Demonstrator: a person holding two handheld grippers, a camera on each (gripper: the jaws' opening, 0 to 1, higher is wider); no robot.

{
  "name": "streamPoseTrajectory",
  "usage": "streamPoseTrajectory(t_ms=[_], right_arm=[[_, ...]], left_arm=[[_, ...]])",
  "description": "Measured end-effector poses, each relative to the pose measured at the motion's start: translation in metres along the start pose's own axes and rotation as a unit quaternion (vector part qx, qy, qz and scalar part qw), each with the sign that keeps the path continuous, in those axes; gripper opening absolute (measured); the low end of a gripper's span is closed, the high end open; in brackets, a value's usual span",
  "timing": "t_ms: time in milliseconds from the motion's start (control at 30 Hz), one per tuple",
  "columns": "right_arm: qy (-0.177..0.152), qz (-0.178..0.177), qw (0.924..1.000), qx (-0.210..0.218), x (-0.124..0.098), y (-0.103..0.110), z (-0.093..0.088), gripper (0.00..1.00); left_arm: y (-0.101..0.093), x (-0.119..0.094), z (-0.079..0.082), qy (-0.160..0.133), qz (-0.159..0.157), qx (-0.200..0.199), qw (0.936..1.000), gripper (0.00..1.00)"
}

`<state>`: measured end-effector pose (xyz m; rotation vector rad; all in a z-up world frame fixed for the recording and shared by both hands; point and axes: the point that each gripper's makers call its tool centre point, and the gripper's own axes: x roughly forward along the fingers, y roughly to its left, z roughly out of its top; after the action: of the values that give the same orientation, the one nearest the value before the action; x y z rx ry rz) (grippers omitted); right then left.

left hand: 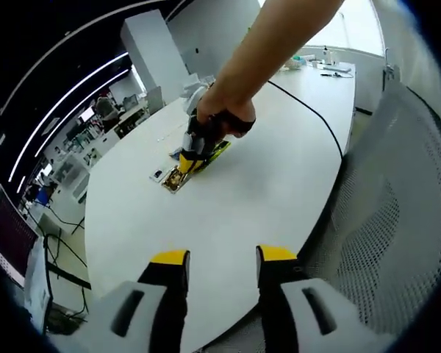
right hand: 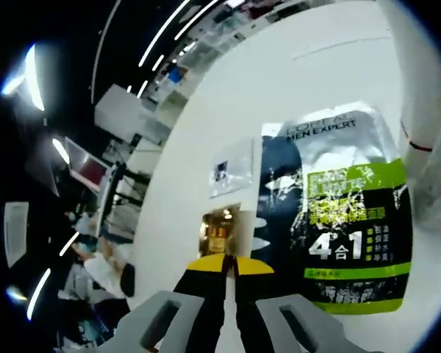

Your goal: Arrange the skincare products in the storage area until every visible bottle or jar stands upright without overlapping.

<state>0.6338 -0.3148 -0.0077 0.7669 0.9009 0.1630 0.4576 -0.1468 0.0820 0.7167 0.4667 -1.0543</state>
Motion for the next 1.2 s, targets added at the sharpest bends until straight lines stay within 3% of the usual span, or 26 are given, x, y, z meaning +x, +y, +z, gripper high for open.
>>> streamPoseTrajectory(t_ms=[567,900,967,1067,1200], right_arm=[[-0.013,-0.011,0.9993,-0.033,-0.005,0.004,0.004,0.08],[0.0,-0.014,0.9982,-0.058,-0.006,0.008,0.001,0.16],[0.006,-0.023,0.997,-0.074,-0.009,0.007,0.0,0.16],[0.01,-0.044,0.9932,-0.108,-0.013,0.004,0.001,0.24],[0.016,-0.039,0.9903,-0.132,-0.015,0.007,0.0,0.26]], left_arm=[[0.001,0.001,-0.003,0.008,0.001,0.0,1.0,0.31],[0.001,0.001,-0.004,0.009,0.001,0.001,1.0,0.31],[0.001,0.001,-0.004,0.01,0.001,0.002,0.9999,0.32],[0.001,0.001,-0.004,0.01,0.001,0.002,0.9999,0.32],[0.0,0.001,-0.005,0.011,0.0,0.004,0.9999,0.32]])
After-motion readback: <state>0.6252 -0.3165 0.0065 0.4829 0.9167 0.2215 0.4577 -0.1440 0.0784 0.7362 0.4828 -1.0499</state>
